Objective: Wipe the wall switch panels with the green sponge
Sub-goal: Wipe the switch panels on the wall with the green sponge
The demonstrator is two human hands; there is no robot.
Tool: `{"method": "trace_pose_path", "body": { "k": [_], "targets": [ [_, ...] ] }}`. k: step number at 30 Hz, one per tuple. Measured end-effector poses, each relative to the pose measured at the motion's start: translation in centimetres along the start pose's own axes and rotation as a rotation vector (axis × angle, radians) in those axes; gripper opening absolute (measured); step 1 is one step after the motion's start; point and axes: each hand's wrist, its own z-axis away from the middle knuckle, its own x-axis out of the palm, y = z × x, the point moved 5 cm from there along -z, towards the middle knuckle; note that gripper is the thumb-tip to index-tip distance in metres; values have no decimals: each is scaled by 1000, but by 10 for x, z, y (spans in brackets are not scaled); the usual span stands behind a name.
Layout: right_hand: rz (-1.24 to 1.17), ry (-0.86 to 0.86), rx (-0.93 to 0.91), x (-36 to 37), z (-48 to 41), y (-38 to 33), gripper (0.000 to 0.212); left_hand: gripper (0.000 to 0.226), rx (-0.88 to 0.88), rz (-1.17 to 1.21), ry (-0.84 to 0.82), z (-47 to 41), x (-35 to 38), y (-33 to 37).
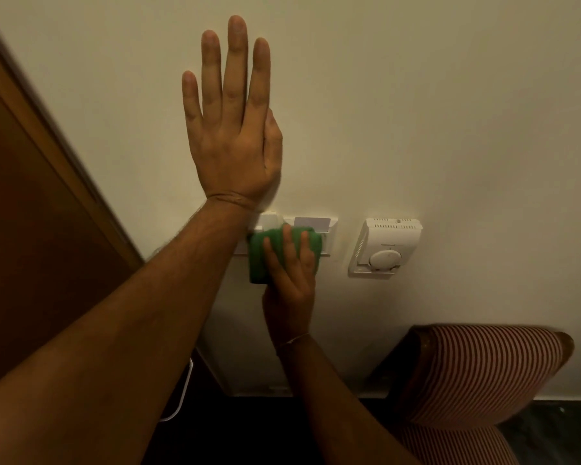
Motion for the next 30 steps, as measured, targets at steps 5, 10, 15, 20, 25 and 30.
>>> {"method": "trace_pose_path", "body": {
  "k": [5,10,15,20,25,30],
  "targets": [
    [67,-99,-85,-17,3,15,58,63,-4,-24,-7,-2,-3,-1],
    [27,54,203,-44,7,42,68,62,4,-42,3,-1,-6,0],
    [-13,53,123,-10,3,5,62,60,3,-48,-8,-1,-8,2],
    [36,-88,-54,-10,6,12,57,61,-6,-30,-5,-3,-10,3],
    [39,-43,89,-43,11,49,65,63,-7,-29,-10,-4,-12,1],
    [10,-6,100,-11,10,11,69,63,-9,-16,-39,-6,-14,6]
  ]
}}
